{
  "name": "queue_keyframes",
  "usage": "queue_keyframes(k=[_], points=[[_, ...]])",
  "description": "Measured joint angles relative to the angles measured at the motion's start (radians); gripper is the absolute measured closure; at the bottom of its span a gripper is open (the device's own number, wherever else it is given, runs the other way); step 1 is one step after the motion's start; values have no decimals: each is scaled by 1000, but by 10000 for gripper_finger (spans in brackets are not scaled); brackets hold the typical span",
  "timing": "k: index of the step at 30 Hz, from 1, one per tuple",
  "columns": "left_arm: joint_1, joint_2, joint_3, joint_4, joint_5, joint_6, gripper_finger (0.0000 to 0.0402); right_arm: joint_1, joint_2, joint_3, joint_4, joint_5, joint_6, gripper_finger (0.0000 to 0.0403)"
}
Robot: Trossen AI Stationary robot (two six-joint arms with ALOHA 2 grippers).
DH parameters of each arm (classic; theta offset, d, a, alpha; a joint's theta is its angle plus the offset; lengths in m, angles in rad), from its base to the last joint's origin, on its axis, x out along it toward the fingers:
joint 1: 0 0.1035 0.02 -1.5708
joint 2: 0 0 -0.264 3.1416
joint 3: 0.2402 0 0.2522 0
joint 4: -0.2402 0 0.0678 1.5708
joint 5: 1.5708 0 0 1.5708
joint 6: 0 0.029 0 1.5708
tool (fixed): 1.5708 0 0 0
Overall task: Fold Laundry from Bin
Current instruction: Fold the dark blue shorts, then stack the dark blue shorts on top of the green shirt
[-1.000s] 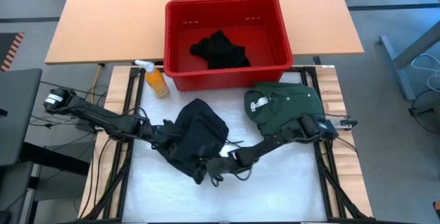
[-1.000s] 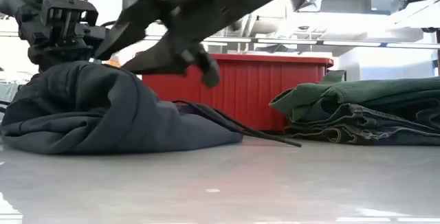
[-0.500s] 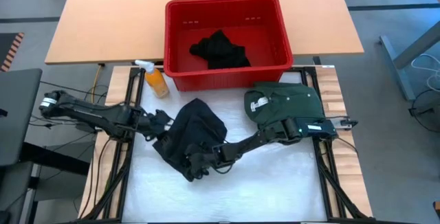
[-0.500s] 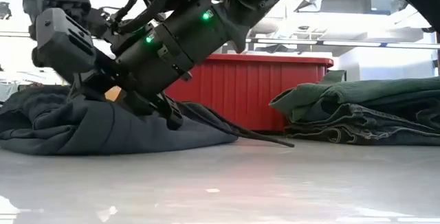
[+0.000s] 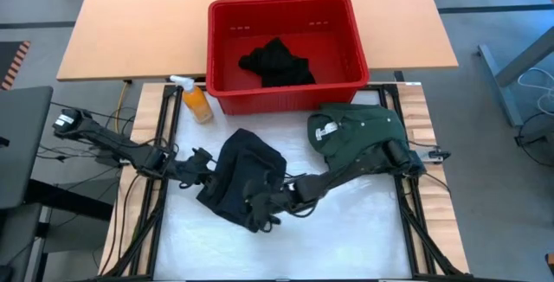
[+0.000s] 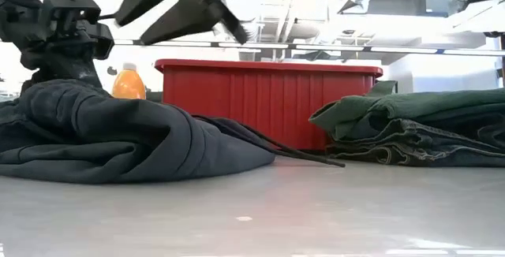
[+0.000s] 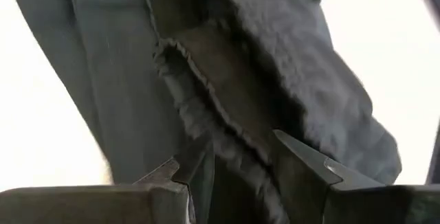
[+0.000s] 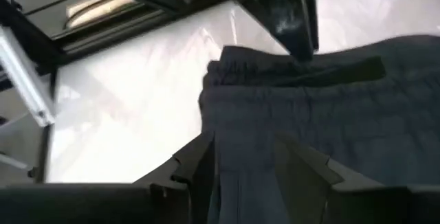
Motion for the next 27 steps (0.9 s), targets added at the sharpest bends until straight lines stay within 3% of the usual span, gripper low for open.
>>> queue_keyframes(k=[8,14,22,27], points=[[-5,0,-17,44,-37,38,272,-14,-241,-333,28,27,210,234],[-3,0,-17,51,-56,51,227,12,-399,-582,215,70,347,234],[-2,120,-17,48,-109,19,141,41,-443,-664,248,120,505,234],[1,253,-17,83,-104,-51,120,52,-425,-696,243,107,629,227]])
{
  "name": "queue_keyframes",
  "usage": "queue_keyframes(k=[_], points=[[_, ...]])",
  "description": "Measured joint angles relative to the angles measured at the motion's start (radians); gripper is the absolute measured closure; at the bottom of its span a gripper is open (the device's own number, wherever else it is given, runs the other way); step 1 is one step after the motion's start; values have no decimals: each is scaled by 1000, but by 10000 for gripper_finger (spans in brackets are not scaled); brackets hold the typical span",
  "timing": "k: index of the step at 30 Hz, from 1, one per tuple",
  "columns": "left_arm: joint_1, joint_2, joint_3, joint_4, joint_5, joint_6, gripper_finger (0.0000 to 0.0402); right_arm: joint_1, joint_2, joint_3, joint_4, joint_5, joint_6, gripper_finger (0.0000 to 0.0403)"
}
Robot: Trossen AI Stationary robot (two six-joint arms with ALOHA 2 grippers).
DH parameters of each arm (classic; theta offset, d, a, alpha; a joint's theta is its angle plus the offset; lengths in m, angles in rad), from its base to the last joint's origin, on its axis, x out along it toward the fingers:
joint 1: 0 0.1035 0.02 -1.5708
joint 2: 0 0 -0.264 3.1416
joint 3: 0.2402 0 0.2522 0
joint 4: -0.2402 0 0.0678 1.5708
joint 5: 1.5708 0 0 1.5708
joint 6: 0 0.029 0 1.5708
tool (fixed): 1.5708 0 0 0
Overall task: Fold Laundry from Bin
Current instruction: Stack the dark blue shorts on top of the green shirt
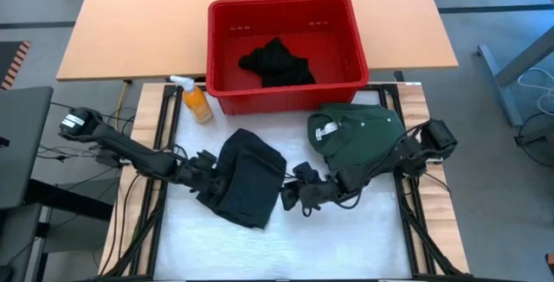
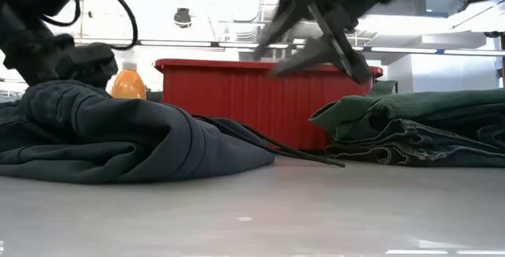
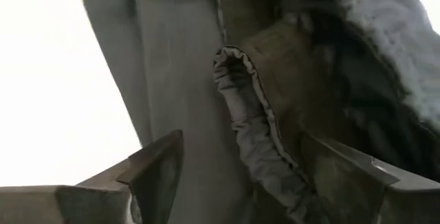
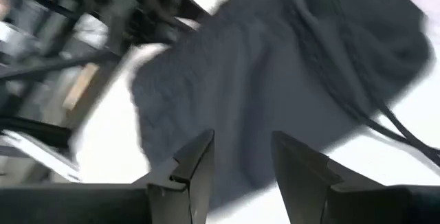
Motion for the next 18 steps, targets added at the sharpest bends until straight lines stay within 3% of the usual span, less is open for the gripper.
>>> queue_keyframes(k=[9,14,18], points=[[44,213,8,208,124,-5,130,8,16,-103,53,-2,200,178],[44,328,6,437,197,-30,182,32,16,-174,42,1,360,165],[44,396,6,530,206,-82,241,93,15,-223,49,21,488,163]])
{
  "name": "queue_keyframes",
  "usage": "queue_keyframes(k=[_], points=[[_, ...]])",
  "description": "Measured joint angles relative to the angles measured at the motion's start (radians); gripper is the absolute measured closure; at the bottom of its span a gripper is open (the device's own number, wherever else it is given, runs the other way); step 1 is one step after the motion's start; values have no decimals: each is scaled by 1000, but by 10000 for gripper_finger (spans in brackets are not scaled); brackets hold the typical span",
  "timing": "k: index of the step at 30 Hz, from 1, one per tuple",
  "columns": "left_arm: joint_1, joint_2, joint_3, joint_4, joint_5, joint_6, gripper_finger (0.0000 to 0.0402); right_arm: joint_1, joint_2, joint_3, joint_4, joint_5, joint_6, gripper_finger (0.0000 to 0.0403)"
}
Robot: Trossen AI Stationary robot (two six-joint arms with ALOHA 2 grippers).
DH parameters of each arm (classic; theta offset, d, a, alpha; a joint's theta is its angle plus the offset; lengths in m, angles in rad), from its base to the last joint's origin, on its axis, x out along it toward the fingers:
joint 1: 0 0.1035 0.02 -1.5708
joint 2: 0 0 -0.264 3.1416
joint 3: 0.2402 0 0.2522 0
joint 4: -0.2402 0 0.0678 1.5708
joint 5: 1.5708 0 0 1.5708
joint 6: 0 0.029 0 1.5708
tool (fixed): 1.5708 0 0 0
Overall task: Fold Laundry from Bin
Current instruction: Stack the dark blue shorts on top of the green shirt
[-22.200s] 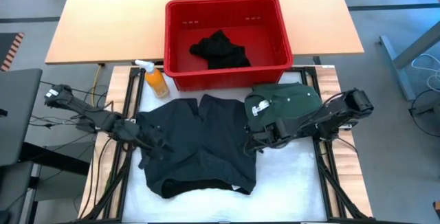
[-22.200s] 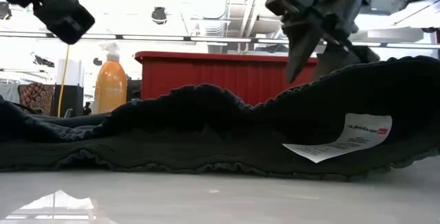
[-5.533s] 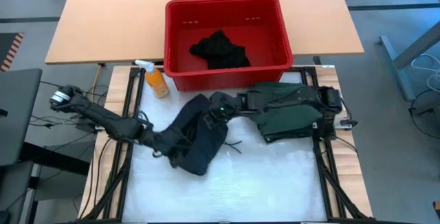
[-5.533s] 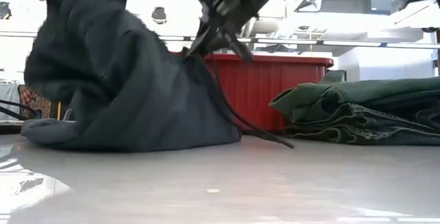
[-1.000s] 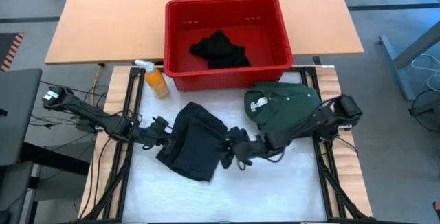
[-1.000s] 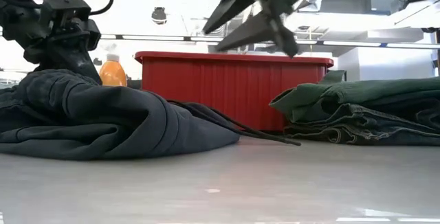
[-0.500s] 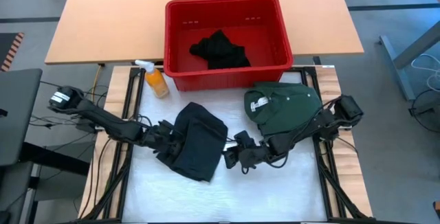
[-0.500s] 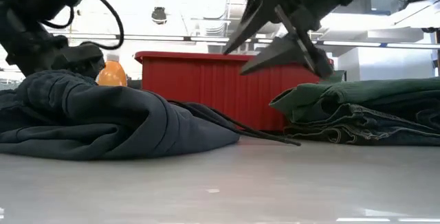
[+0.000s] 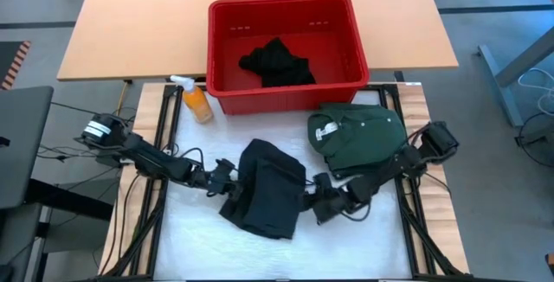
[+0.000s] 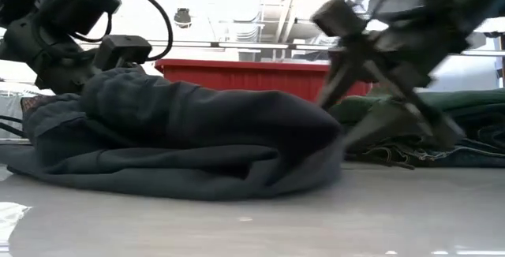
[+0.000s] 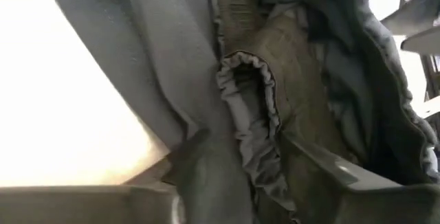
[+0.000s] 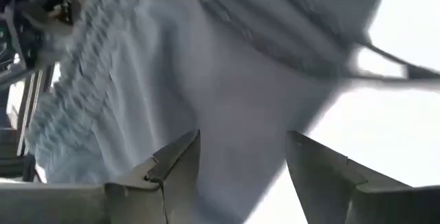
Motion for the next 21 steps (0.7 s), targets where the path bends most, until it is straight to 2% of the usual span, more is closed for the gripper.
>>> queue_keyframes(k=[7,10,13,21], points=[[-5,33,17,17,16,40,336,67,0,-47,-8,21,92,163],[-9,38,40,16,16,84,349,75,0,-60,4,30,127,162],[-8,41,54,16,11,104,331,70,0,-73,40,35,129,162],[-5,42,54,26,-18,52,231,31,13,-75,113,29,76,162]])
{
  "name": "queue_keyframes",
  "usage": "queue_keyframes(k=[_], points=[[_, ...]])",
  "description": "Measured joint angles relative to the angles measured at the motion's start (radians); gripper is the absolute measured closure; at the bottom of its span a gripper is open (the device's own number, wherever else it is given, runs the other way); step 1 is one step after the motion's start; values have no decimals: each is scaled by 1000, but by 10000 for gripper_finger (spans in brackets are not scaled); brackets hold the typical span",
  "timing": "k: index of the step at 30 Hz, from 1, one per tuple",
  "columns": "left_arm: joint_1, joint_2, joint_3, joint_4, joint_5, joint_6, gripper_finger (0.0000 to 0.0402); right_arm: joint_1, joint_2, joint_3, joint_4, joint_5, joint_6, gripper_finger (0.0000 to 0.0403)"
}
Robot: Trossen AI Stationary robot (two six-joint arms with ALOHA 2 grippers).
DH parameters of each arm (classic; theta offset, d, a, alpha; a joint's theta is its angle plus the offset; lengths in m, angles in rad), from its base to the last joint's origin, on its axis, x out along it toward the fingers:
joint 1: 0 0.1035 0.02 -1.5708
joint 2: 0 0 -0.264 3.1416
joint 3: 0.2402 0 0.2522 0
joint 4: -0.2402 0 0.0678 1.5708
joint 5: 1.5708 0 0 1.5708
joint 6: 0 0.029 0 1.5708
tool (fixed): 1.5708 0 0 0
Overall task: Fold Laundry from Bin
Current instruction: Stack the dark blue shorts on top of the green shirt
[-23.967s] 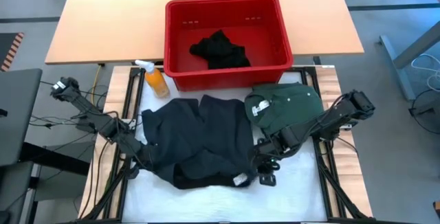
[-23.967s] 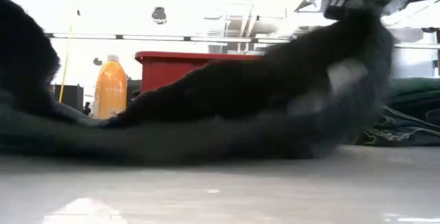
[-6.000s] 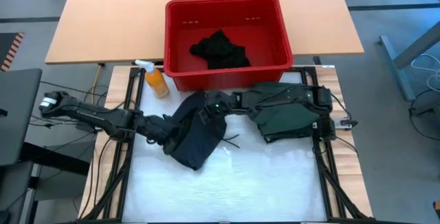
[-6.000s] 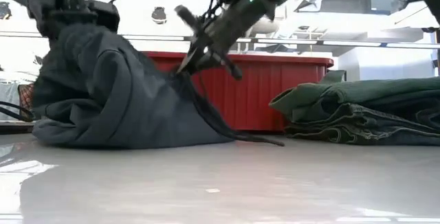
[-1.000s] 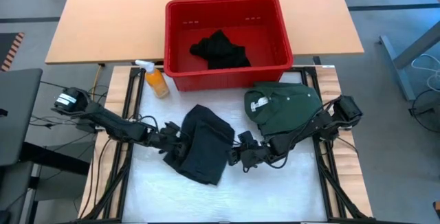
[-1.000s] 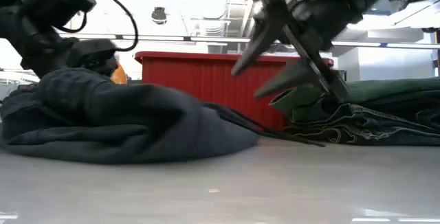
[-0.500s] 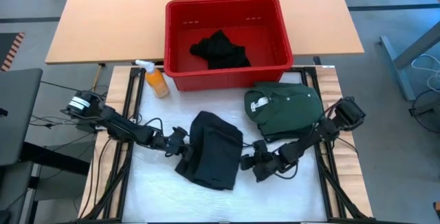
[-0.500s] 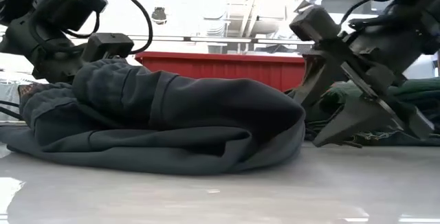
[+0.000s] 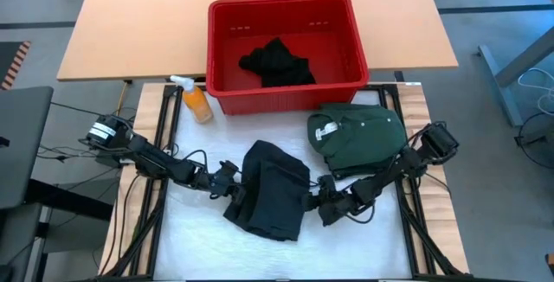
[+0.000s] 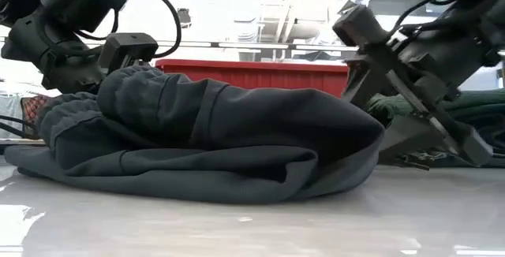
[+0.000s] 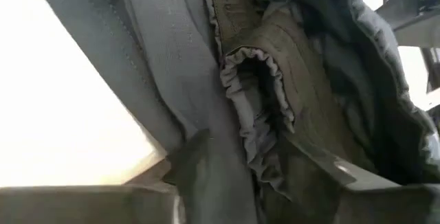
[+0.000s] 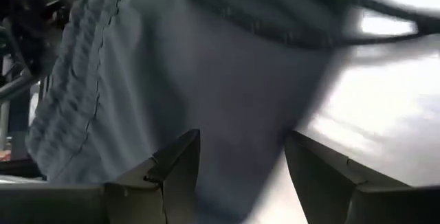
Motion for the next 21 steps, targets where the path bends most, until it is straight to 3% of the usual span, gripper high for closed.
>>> queue_keyframes(k=[4,9,16,21], points=[[0,0,1,8,-9,-35,196,-28,87,6,160,-43,-34,162],[-17,1,2,14,-25,-70,186,-50,235,46,434,-81,-110,162],[-52,76,8,128,-44,-66,211,-84,277,154,408,-81,-274,172],[-62,87,42,88,-28,-46,283,-104,277,224,274,-83,-318,231]])
